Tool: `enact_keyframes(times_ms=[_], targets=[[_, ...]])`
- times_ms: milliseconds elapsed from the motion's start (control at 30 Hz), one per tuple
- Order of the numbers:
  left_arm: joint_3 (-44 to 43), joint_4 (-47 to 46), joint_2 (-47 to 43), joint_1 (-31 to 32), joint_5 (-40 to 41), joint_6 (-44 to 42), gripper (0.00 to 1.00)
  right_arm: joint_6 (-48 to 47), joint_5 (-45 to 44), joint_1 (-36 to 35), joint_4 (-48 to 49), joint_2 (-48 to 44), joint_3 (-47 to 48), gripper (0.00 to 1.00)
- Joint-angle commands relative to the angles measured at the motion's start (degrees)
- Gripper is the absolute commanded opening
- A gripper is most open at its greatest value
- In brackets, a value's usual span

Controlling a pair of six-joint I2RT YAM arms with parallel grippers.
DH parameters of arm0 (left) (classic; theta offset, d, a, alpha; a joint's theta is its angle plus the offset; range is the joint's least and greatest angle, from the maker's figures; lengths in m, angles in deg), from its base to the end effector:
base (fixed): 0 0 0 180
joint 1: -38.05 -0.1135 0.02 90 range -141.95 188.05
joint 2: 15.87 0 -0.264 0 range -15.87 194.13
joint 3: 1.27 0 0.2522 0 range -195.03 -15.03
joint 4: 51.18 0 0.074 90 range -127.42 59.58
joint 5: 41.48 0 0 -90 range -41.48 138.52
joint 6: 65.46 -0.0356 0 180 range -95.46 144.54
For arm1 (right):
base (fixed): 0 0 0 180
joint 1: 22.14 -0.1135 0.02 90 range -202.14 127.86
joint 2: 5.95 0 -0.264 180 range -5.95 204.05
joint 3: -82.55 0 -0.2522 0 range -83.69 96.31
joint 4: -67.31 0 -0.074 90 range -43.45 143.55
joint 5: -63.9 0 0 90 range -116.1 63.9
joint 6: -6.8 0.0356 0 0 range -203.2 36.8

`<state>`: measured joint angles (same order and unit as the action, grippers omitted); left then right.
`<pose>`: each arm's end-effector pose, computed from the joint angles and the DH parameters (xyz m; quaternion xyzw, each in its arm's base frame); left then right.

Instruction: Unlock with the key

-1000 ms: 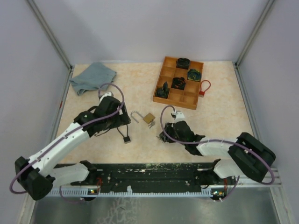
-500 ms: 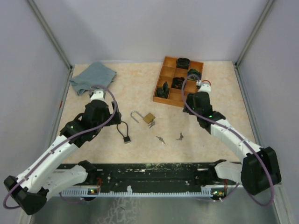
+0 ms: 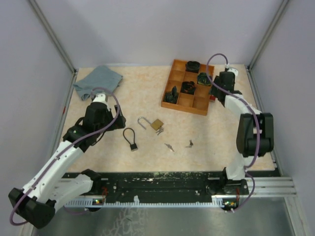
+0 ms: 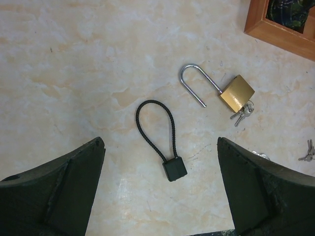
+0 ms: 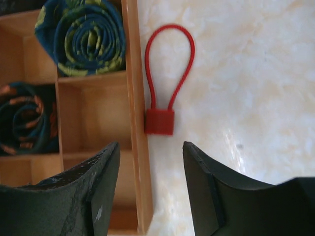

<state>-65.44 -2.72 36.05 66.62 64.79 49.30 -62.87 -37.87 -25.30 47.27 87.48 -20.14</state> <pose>0.1724 -0.0825 0.3109 -0.0346 0.8845 -0.0882 0.4568 0.3658 0.0129 0.2428 0.1783 0.8701 0.0022 0.4595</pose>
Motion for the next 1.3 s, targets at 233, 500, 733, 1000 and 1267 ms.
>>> enact_keyframes(times_ms=[233,500,733,1000,1267], targets=[[0.75,-2.98,1.92,-5.36,-7.83,-1.62,1.0,-2.42,6.68,5.58,-0.11,20.91,17.79,0.52],[1.1,-3.69,2.83,-7.12,-10.29,-1.73,1.0,-4.0,14.33,5.64,-1.38,24.73,19.12,0.51],[1.28,-4.11,2.72,-7.79,-11.55,-1.87,1.0,-7.41,14.2,4.5,-10.35,28.03,24.66,0.53],[1.56,-4.53,1.75,-7.84,-12.3,-1.98,1.0,-11.13,10.42,3.07,-20.55,31.01,27.09,0.49],[2.07,-5.14,0.5,-7.86,-13.93,-1.97,1.0,-11.35,6.4,2.94,-18.43,23.05,17.94,0.34]])
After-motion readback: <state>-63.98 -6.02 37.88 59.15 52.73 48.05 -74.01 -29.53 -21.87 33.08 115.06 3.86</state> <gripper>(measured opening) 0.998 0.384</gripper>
